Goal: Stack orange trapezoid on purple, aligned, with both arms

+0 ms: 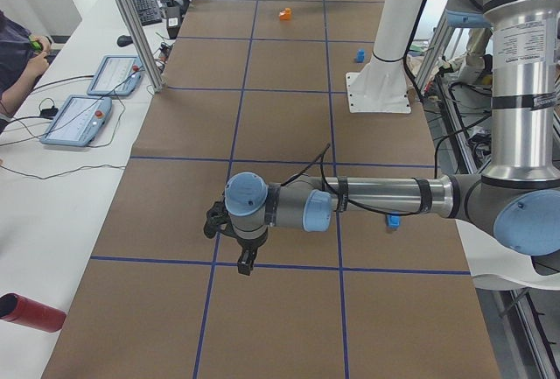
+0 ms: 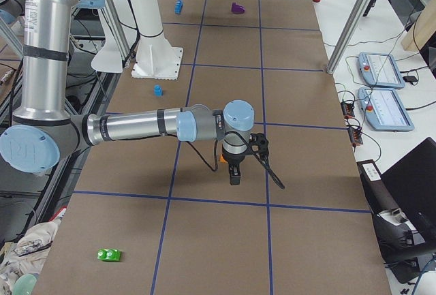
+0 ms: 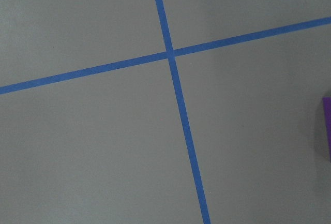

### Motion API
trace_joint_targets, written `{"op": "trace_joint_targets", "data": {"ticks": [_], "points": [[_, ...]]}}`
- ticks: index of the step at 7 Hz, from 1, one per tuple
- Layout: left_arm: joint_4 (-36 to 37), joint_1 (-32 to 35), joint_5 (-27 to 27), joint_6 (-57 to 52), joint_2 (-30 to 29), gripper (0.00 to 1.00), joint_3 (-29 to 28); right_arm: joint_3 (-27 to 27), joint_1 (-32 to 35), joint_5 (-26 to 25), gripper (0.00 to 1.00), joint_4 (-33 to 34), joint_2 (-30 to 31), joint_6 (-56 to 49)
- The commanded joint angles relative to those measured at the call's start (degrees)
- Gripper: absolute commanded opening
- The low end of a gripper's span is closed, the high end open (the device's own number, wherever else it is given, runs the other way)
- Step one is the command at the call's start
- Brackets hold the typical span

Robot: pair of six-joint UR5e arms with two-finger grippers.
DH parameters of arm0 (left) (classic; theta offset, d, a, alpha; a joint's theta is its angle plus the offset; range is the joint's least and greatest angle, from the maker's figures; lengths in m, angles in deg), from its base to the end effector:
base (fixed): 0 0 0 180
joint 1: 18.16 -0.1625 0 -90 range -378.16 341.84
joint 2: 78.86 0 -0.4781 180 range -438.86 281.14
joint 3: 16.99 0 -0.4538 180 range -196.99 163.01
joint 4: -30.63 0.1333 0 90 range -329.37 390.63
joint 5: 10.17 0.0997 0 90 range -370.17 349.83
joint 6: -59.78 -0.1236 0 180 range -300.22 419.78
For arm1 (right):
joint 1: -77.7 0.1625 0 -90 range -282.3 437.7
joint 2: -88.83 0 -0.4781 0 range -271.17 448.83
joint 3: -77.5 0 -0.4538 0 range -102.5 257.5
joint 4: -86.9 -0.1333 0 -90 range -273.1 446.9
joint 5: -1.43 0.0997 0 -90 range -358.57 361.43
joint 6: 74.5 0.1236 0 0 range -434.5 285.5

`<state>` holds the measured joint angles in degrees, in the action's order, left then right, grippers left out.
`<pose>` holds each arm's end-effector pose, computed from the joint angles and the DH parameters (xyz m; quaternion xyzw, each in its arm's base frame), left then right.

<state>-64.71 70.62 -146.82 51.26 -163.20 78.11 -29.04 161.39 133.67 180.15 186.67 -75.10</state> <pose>-0.0325 -0.5139 0.7189 0.0634 0.3924 0.0943 0.9128 -0.0041 -0.4938 0.6491 0.0264 -0.3617 -0.0733 0.9290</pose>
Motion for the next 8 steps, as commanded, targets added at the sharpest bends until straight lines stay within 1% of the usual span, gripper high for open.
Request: {"op": "trace_joint_targets", "data": {"ticks": [1, 2, 3, 4, 5, 6, 8], "points": [[0.1, 0.2, 0.1, 0.1, 0.0, 1.0, 3.7, -2.3, 0.1, 0.0, 1.0, 0.0, 0.0, 0.0], [0.1, 0.2, 0.1, 0.4, 0.0, 1.0, 5.3, -2.4, 0.0, 0.1, 1.0, 0.0, -0.1, 0.2], [0.1, 0.2, 0.1, 0.6, -0.9, 1.0, 5.4, -3.8, 0.0, 0.6, 1.0, -1.9, -0.9, 0.3], [-0.2, 0.2, 0.0, 0.5, -1.6, 1.0, 5.5, -3.9, 0.0, 0.7, 1.0, -6.5, -0.9, 0.3], [0.1, 0.2, 0.1, 0.6, -3.6, 1.0, 5.5, -3.7, 0.0, 0.3, 1.0, -11.5, -0.8, 0.6], [-0.1, 0.2, 0.0, 0.5, -3.7, 1.0, 5.5, -3.0, 0.0, 0.3, 1.0, -14.2, -1.0, 0.7], [-0.6, 0.1, 0.0, 0.5, -3.9, 1.0, 4.3, -1.0, -0.3, 0.4, 1.0, -15.4, -2.1, 1.0]]}}
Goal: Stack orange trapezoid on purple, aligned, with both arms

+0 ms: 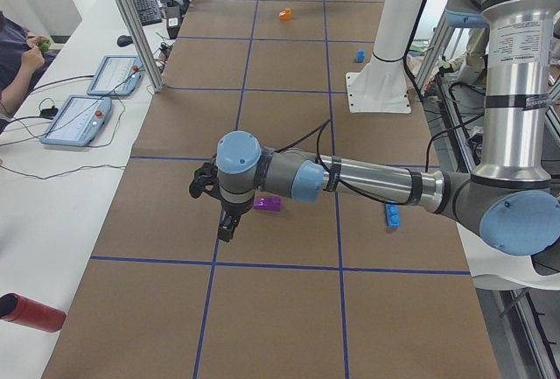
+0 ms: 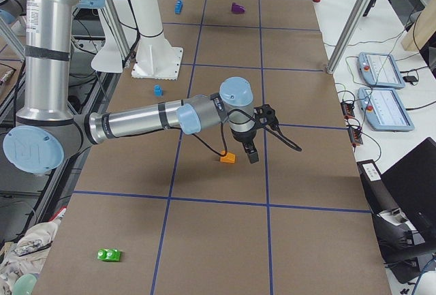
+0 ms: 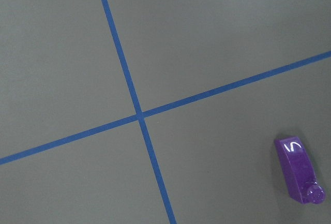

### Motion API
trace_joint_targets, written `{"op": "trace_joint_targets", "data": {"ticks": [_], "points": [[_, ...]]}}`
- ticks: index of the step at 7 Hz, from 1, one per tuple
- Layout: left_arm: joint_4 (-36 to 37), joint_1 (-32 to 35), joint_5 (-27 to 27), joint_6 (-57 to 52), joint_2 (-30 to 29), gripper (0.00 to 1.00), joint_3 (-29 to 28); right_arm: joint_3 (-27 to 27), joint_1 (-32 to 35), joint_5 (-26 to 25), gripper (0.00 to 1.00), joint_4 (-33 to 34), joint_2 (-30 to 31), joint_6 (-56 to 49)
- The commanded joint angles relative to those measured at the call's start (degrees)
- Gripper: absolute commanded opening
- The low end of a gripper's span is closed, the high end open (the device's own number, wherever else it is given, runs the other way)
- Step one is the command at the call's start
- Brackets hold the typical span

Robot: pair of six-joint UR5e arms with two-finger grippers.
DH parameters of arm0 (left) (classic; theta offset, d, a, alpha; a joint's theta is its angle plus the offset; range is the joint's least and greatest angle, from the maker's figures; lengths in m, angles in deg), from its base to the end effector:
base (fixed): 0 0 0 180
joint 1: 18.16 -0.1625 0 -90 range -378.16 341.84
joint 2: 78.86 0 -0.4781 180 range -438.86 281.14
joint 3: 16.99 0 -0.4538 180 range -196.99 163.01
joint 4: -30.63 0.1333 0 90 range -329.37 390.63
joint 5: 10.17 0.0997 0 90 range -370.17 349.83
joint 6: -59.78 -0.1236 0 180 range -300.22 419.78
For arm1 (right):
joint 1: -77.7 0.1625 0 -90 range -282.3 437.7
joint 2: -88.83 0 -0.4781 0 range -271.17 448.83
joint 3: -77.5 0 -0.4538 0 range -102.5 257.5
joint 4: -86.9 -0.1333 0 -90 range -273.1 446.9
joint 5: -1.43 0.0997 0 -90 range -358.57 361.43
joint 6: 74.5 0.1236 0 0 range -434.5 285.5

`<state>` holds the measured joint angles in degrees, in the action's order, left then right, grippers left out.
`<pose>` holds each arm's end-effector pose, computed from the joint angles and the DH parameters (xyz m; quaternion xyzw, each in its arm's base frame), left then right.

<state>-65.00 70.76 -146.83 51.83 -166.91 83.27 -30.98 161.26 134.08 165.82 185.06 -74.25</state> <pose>-0.0330 -0.5507 0.6330 0.1348 0.3857 0.1197 0.9048 -0.0090 -0.5214 0.5855 0.1672 -0.3665 -0.1227 0.9070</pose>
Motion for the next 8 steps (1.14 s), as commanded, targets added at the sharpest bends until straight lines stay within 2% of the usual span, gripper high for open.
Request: {"op": "trace_joint_targets", "data": {"ticks": [1, 3, 4, 5, 6, 8], "points": [[-3.0, -0.1, 0.0, 0.0, -0.2, 1.0, -2.1, 1.4, -0.2, 0.1, 1.0, -0.9, -2.4, 0.3], [-10.1, -1.4, 0.0, 0.2, 0.1, 1.0, -5.1, 3.2, -2.8, -0.1, 1.0, -1.1, -3.2, 0.2], [-10.0, -4.9, -0.6, 4.7, 0.4, 1.0, -5.2, 3.7, -3.9, 0.1, 1.0, -1.0, -5.9, 0.5], [-13.0, -9.6, -2.4, 17.2, 0.8, 1.0, -4.9, 3.8, -5.1, 0.0, 1.0, -1.0, -5.9, 1.6], [-21.5, -13.8, -1.2, 27.0, 2.9, 1.0, -5.3, 3.7, -5.6, 0.0, 1.0, -1.0, -5.9, 1.8], [-32.0, -23.8, 3.8, 43.6, 4.1, 1.0, -5.2, 3.8, -5.7, -0.2, 1.0, -1.0, -5.8, 1.8]]}}
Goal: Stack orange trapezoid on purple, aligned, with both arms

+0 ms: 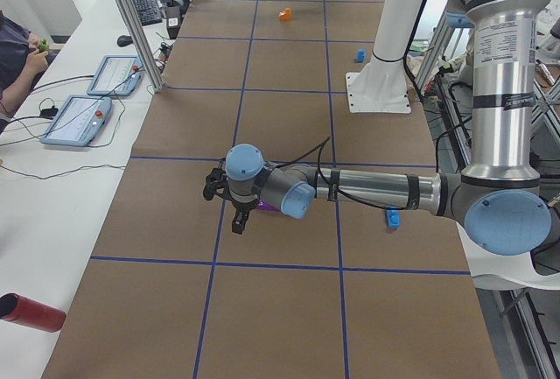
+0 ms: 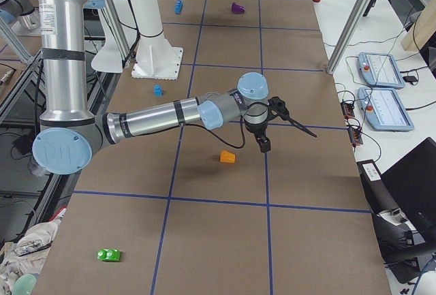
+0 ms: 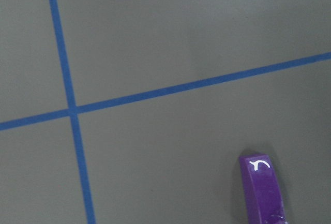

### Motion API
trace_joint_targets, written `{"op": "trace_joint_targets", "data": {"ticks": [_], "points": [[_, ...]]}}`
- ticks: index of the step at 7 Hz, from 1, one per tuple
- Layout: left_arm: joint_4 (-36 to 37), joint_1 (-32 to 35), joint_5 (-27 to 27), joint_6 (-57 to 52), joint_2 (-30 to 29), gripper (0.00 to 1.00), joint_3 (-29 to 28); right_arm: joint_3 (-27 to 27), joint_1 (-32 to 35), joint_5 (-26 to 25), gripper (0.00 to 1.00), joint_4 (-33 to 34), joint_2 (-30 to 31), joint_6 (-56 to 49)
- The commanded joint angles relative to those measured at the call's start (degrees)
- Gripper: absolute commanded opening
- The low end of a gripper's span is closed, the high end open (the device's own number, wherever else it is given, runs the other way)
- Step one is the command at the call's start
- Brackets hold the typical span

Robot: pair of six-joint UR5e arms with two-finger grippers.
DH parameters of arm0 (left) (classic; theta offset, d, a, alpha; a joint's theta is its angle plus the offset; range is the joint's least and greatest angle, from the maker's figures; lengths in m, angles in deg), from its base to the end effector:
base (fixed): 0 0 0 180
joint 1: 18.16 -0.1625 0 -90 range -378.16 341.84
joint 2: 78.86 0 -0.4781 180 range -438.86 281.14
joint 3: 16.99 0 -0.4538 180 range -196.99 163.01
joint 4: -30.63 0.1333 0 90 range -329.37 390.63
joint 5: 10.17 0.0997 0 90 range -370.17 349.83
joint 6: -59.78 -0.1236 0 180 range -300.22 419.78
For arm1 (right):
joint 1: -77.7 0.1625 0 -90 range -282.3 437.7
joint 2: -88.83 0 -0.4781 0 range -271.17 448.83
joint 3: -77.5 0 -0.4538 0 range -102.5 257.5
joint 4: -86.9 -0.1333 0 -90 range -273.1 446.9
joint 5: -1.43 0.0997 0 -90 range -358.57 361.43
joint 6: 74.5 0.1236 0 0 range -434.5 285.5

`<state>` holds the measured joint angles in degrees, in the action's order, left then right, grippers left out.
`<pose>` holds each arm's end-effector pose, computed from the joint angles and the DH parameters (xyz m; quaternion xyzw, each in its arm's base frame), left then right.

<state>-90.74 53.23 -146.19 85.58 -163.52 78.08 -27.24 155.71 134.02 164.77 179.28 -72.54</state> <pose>0.1300 -0.5250 0.6627 0.0861 0.4419 0.0490 0.8916 -0.0690 -0.5638 0.5657 0.1684 -0.3768 -0.1620 0.8963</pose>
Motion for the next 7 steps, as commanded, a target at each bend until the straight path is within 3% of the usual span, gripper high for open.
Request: {"op": "trace_joint_targets", "data": {"ticks": [1, 3, 4, 5, 6, 7], "points": [[-7.8, -12.4, 8.4, 15.3, 0.6, 1.0, 0.5, 0.1, -0.1, -0.1, 1.0, 0.0, 0.0, 0.1], [-7.8, -19.1, 14.4, 19.6, 0.6, 0.99, 0.8, 0.1, -0.1, -0.2, 1.0, 0.0, 0.0, 0.1], [-7.8, -20.1, 15.4, 19.6, 0.6, 0.82, 0.7, 0.2, -0.1, -0.2, 1.0, 0.0, 0.0, 0.0], [-7.7, -20.2, 15.4, 19.6, 0.7, 0.54, 0.7, 0.2, -0.1, -0.3, 1.0, 0.0, 0.1, 0.0], [-7.5, -20.5, 15.4, 19.6, 0.7, 0.44, 0.6, 0.2, -0.1, -0.3, 1.0, 0.0, 0.2, 0.0], [-7.5, -20.7, 15.5, 19.6, 0.7, 0.44, 0.6, 0.2, -0.1, -0.3, 1.0, 0.0, 0.2, 0.0]]}}
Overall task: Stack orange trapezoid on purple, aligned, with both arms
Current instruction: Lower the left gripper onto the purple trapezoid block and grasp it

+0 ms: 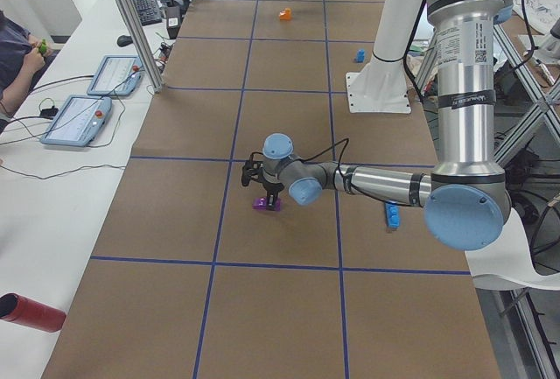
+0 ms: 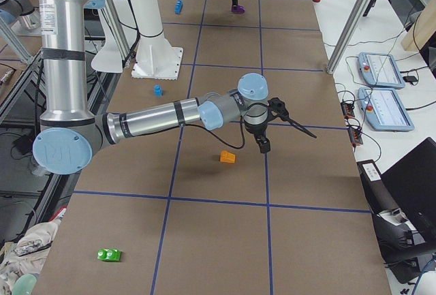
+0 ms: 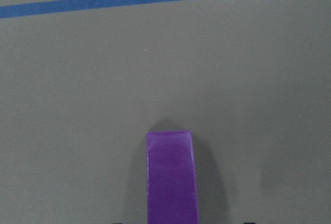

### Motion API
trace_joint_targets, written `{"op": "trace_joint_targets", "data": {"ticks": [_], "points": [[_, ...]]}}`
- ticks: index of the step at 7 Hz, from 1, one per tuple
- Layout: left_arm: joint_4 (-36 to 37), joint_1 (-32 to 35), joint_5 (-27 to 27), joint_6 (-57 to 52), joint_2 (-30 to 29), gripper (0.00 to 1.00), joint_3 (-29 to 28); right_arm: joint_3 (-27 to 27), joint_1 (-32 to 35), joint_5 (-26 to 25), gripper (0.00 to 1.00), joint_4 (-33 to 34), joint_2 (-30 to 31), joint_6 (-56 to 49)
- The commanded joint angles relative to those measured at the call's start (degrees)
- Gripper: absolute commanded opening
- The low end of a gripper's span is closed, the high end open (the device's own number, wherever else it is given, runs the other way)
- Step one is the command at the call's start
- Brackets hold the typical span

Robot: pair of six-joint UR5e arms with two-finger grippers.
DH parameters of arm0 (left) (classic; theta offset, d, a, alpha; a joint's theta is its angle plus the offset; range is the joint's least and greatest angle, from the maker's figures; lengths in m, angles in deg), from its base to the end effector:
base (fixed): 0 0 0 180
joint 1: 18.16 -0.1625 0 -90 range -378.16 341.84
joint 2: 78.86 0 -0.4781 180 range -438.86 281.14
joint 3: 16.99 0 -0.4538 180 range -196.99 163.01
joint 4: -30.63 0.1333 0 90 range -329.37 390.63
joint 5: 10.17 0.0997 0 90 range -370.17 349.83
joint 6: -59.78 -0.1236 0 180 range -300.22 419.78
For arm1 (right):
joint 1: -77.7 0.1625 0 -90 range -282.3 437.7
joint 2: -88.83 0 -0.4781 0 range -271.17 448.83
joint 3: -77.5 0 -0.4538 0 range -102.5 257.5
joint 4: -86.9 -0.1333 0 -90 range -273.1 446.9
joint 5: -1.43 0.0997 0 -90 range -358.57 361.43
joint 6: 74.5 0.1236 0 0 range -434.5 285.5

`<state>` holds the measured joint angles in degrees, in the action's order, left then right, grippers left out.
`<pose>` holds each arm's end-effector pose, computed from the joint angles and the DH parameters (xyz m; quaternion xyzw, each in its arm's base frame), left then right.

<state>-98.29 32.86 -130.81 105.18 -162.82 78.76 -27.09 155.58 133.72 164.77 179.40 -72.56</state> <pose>0.2899 -0.4700 0.6611 0.0689 0.3990 0.0363 0.9136 -0.0697 -0.5632 0.5688 0.1664 -0.3746 -0.1619 0.8977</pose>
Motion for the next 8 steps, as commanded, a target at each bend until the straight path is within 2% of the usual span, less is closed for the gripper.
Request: {"op": "trace_joint_targets", "data": {"ticks": [1, 3, 4, 5, 6, 7, 8], "points": [[0.1, -0.3, 0.1, 0.0, 0.1, 0.43, 0.0, 0.0, -0.1, 0.0, 1.0, 0.0, 0.0, 0.0], [0.1, -0.3, 0.1, 0.0, 0.4, 0.0, 0.4, 0.0, 0.0, 0.0, 1.0, 0.0, 0.0, 0.0], [0.4, -0.2, 0.1, 0.1, 0.4, 0.0, 2.1, 0.0, -0.1, 0.0, 1.0, 0.0, 0.0, 0.0], [4.7, -0.2, 0.1, 0.1, -0.1, 0.0, 6.3, -0.1, -0.1, 0.0, 1.0, 0.0, 0.1, 0.0], [15.3, -0.5, 0.1, 0.1, -1.0, 0.0, 13.0, 0.0, -0.1, 0.0, 1.0, 0.0, 0.1, 0.1], [25.8, -0.8, 0.1, 0.4, -6.7, 0.0, 17.0, -0.1, -0.1, 0.1, 1.0, 0.0, 0.1, 0.1], [33.7, -2.6, 0.2, 3.6, -14.0, 0.0, 17.4, 0.0, -0.1, 0.1, 1.0, 0.0, 0.1, 0.1]]}}
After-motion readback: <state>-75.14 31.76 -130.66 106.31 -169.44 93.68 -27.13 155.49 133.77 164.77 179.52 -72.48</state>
